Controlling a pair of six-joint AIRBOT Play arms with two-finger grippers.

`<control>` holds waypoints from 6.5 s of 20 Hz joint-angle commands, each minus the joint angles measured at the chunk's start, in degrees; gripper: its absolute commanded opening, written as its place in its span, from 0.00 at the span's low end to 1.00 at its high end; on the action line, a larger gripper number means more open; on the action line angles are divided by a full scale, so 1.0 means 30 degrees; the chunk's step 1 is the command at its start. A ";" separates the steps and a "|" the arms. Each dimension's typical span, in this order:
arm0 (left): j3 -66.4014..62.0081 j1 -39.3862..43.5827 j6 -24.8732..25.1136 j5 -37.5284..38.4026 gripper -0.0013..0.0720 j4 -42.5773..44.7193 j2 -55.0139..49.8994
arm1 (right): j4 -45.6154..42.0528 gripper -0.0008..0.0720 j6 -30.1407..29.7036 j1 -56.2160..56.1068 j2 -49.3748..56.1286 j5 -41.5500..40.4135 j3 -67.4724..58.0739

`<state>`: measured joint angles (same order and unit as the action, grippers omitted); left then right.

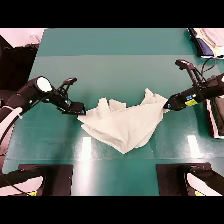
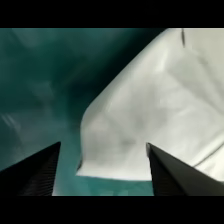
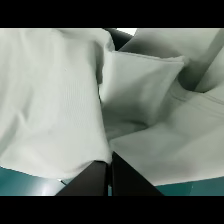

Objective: Fold the shirts.

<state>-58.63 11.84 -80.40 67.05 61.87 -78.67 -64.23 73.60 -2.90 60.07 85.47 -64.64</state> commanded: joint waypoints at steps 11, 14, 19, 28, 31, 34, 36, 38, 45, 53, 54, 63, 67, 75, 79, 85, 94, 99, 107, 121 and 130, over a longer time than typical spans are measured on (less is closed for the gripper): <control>-0.1705 0.0087 0.1137 0.0714 0.06 -0.2601 -0.0284 | -0.0160 0.03 0.0029 0.0015 -0.0051 0.0328 -0.0270; -0.5530 -0.0962 0.0248 -0.0503 0.06 -0.1304 0.2805 | -0.0131 0.03 0.0036 0.0007 -0.0051 -0.0160 -0.2805; -1.3049 -0.1064 -0.0284 -0.2237 0.06 0.2200 0.7796 | -0.0109 0.03 0.0036 0.0007 -0.0051 -0.0546 -0.9340; -2.0742 -0.1056 -0.0772 -0.3075 0.06 0.2368 0.9923 | -0.0109 0.03 0.0102 0.0007 -0.1056 -0.0415 -1.7136; -2.0422 -0.1056 -0.0736 -0.3738 0.06 0.2790 0.9639 | -0.0087 0.03 0.1843 0.0007 -0.1093 -0.0131 -1.7639; -1.9518 -0.1056 -0.0743 -0.3417 0.06 0.4065 0.7934 | -0.0080 0.03 0.2820 0.0007 0.0036 0.1042 -1.5722; -1.9292 -0.1064 -0.0765 -0.2222 0.06 0.4962 0.5807 | -0.0087 0.03 0.3410 0.0007 0.1617 0.2091 -1.4112; -1.9292 -0.1064 -0.0758 -0.0656 0.06 0.5384 0.3060 | -0.0109 0.03 0.3541 0.0015 0.3512 0.2419 -1.2524; -1.9292 -0.1064 -0.1566 0.0729 0.06 0.5399 -0.6914 | -0.0087 0.03 0.3526 0.0007 0.9515 -0.2769 -0.8874; -1.9256 -0.1479 -0.2251 0.2645 0.68 0.7694 -0.7730 | 0.0051 0.60 0.3308 0.0736 1.0630 -0.3643 -0.8845; -1.9249 -0.1989 -0.2353 0.3453 0.66 0.7111 -0.7475 | 0.0197 0.56 0.2812 0.0998 1.0200 -0.2645 -0.8845; -0.6564 -0.5880 -0.0911 0.4532 0.66 0.2142 -0.1749 | 0.1566 0.39 0.1078 0.2135 0.3606 -0.1100 -0.2885; 0.2645 -0.6346 0.0066 0.0233 0.66 -0.0481 0.2310 | 0.1581 0.40 0.1078 0.2135 0.1494 -0.2696 -0.0546; 0.7337 -0.6339 0.1851 -0.2863 0.66 -0.4801 0.2973 | 0.2579 0.39 0.1086 0.2135 0.0699 -0.2448 -0.0204; 0.7337 -0.6339 0.1807 -0.4299 0.65 -0.6120 0.2973 | 0.2572 0.40 0.1086 0.2076 0.0699 -0.2412 -0.0204; 0.7271 -0.4714 0.1858 -0.5479 0.06 -0.6419 0.2973 | 0.2477 0.40 0.1086 0.2098 0.0699 -0.2084 -0.0204; 0.0860 -0.4634 0.1770 -0.1508 0.06 -0.1654 0.4197 | -0.0306 0.50 0.0095 0.7512 0.0852 -0.0597 0.3679; 0.0189 -0.4634 0.1763 -0.1144 0.06 -0.1741 0.4881 | 0.2135 0.51 -0.1974 1.0724 0.3818 -0.1588 0.6288; 0.0189 -0.4634 0.1741 -0.0678 0.06 -0.1749 0.4874 | 0.2936 0.51 -0.2426 0.7650 0.6521 -0.3621 0.6317; -0.4641 -0.4634 0.1217 -0.0131 0.06 -0.1100 0.4903 | 0.4255 0.03 -0.2601 0.6033 0.1734 -0.3512 0.2747; -2.2848 -0.4634 0.0729 -0.0284 0.06 -0.1042 0.5763 | 0.4335 0.03 -0.1326 0.6047 -0.3483 -0.7016 -1.2021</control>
<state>-113.91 -2.11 -77.45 67.68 58.50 -63.07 -51.16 69.01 15.27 53.30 67.46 -88.47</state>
